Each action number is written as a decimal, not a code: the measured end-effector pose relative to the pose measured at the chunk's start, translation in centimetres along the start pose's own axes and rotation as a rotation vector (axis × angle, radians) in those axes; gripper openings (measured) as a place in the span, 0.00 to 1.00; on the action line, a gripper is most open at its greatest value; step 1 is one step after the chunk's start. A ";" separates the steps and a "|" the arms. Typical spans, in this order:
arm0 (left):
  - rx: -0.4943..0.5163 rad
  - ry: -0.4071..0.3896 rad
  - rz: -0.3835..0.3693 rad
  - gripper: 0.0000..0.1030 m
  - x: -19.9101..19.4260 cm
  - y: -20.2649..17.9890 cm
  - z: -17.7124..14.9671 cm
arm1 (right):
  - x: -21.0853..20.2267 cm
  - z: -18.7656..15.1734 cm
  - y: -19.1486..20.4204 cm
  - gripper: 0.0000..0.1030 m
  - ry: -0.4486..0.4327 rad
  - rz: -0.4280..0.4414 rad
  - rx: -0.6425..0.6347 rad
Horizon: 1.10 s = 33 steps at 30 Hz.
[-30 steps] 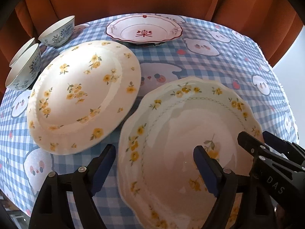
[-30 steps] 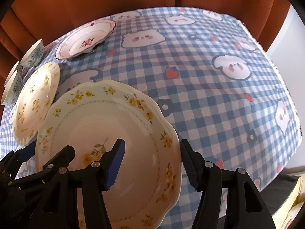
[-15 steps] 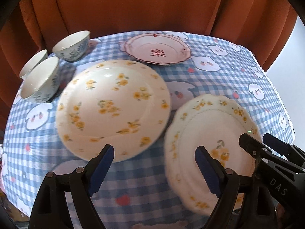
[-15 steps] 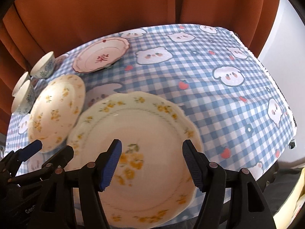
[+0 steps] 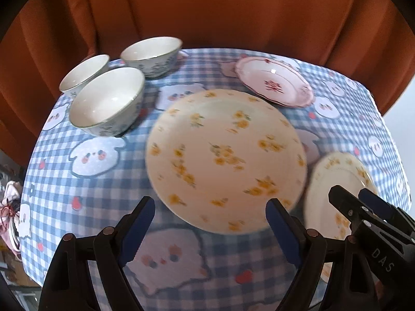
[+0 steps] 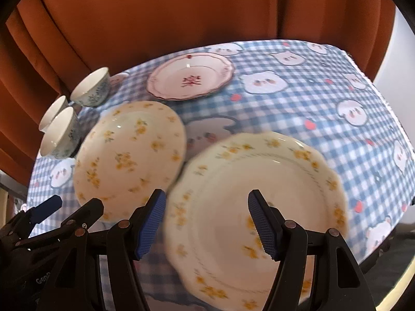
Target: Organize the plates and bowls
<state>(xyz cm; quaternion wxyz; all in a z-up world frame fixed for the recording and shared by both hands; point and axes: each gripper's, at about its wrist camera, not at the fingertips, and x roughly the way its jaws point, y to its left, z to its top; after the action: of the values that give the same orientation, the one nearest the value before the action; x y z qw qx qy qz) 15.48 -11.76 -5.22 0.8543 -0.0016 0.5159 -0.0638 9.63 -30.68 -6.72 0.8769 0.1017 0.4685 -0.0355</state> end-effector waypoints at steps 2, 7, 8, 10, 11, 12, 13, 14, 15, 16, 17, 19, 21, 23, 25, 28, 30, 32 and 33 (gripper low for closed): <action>-0.011 -0.004 0.009 0.86 0.4 0.7 0.6 | 0.7 0.6 1.0 0.67 0.002 0.006 0.000; -0.030 -0.018 0.016 0.86 1.9 2.3 2.1 | 2.6 2.2 2.7 0.67 -0.003 0.028 -0.001; -0.028 -0.015 0.027 0.86 2.5 2.5 2.5 | 2.9 2.5 2.8 0.67 -0.002 0.035 -0.001; -0.023 -0.013 0.044 0.86 3.3 2.5 3.1 | 4.1 3.2 3.1 0.67 0.007 0.046 0.002; -0.023 -0.011 0.051 0.86 3.7 2.6 3.4 | 4.5 3.5 3.3 0.67 0.008 0.049 0.002; -0.027 -0.009 0.056 0.86 4.3 2.7 3.9 | 5.0 3.8 3.5 0.67 0.006 0.052 -0.001; -0.032 -0.007 0.060 0.86 4.7 2.7 4.2 | 5.5 4.2 3.7 0.67 0.006 0.052 -0.003; -0.039 -0.005 0.063 0.86 5.1 2.7 4.5 | 5.9 4.4 3.8 0.67 0.007 0.053 -0.003; -0.045 -0.004 0.066 0.86 5.6 2.8 4.7 | 6.5 4.9 4.0 0.67 0.008 0.058 -0.002; -0.048 -0.001 0.068 0.85 6.0 2.9 5.0 | 7.0 5.2 4.2 0.67 0.008 0.058 -0.005; -0.050 0.005 0.069 0.84 6.4 2.9 5.2 | 7.2 5.3 4.2 0.67 0.008 0.058 -0.009; -0.040 0.014 0.083 0.84 7.2 2.8 5.4 | 8.1 5.8 4.4 0.67 0.012 0.058 -0.016; -0.039 0.022 0.100 0.83 7.9 2.7 5.5 | 8.9 6.2 4.6 0.67 0.019 0.054 -0.020; -0.045 0.037 0.090 0.83 8.5 2.7 5.5 | 9.9 6.5 4.8 0.67 0.036 0.068 -0.023; -0.053 0.053 0.083 0.81 9.1 2.8 5.7 | 10.7 6.6 4.9 0.66 0.048 0.073 -0.024; -0.062 0.064 0.065 0.76 9.7 2.8 5.9 | 11.4 6.7 5.2 0.60 0.051 0.051 -0.033; -0.067 0.069 0.056 0.76 9.8 2.9 6.1 | 12.0 7.0 5.0 0.56 0.066 0.036 -0.022; -0.068 0.074 0.044 0.76 10.0 3.0 6.2 | 12.2 7.1 4.9 0.54 0.075 0.028 -0.012; -0.065 0.075 0.043 0.76 10.0 3.0 6.3 | 12.2 7.1 5.0 0.54 0.076 0.025 -0.012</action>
<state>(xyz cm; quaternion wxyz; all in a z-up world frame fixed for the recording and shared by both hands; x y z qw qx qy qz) 25.92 -10.28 -11.31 0.8349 -0.0159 0.5494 -0.0287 23.03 -26.91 -12.33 0.8594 0.1036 0.5003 -0.0180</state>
